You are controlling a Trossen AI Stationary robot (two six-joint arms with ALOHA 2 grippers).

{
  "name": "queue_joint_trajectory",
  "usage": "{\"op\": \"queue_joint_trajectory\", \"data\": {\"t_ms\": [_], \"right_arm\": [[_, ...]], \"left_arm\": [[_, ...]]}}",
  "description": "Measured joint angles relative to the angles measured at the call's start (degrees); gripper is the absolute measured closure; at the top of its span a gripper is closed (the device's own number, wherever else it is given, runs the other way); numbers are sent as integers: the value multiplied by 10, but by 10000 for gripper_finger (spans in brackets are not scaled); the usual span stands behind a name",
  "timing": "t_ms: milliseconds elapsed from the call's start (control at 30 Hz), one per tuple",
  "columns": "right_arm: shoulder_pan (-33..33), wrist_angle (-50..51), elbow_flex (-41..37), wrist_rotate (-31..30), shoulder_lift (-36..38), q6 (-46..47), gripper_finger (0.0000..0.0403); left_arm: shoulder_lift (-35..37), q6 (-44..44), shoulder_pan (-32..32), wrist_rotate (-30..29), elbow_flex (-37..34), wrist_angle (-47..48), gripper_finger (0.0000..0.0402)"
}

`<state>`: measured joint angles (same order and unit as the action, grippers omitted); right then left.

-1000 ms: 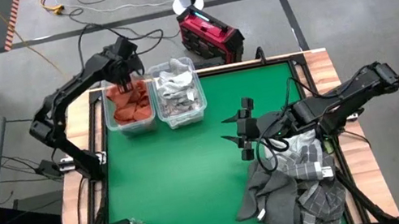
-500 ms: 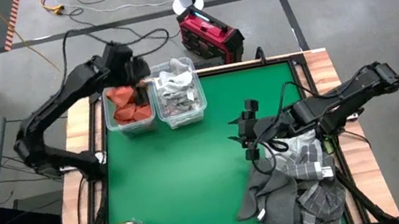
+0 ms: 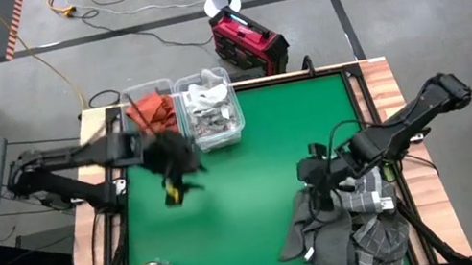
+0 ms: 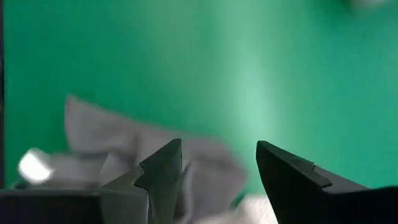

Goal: Sort towels by color in basket
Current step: Put the gray towel into the left transparent bin

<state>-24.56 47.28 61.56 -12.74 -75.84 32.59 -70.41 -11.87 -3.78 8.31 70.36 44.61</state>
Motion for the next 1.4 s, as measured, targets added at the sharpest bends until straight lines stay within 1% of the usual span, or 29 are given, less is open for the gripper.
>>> {"op": "queue_joint_trajectory", "data": {"t_ms": [67,133,167,233,333,467,600,667,733,800,900,933,967,1033,1100,1167,1300,1400], "right_arm": [[-16,4,0,22,-11,32,168],[-35,2,1,26,-26,48,168],[-44,3,1,29,-38,53,168],[-52,7,1,56,-61,58,168],[-62,-3,1,90,-92,66,168],[-66,-21,1,93,-144,64,168],[-65,-3,1,93,-205,41,180],[-60,20,6,88,-234,31,198],[-55,40,17,84,-255,18,230],[-48,51,30,83,-268,-4,277],[-35,52,50,76,-274,-37,364],[-30,52,57,67,-271,-44,380],[-25,52,64,53,-266,-48,384],[-14,64,78,18,-249,-55,378],[-5,79,93,-31,-226,-58,373],[1,82,103,-101,-197,-60,373],[14,50,104,-263,-127,-71,381],[19,-1,104,-349,-89,-107,378]], "left_arm": [[0,1,-42,-27,-21,-31,194],[0,3,-75,-59,-36,-38,194],[0,9,-87,-75,-41,-40,194],[0,20,-104,-100,-43,-39,194],[1,38,-117,-112,-43,-34,194],[5,58,-125,-116,-43,-30,194],[4,58,-126,-120,-43,-22,194],[5,48,-126,-131,-43,-21,194],[5,41,-126,-151,-43,-20,194],[4,38,-126,-175,-43,-20,194],[5,37,-126,-208,-43,-21,194],[5,37,-126,-220,-43,-21,194],[5,37,-126,-232,-43,-21,194],[5,37,-125,-255,-43,-26,194],[5,37,-125,-274,-43,-44,194],[5,34,-125,-281,-43,-86,194],[3,9,-125,-282,-43,-194,194],[0,-11,-115,-281,-43,-263,194]]}}
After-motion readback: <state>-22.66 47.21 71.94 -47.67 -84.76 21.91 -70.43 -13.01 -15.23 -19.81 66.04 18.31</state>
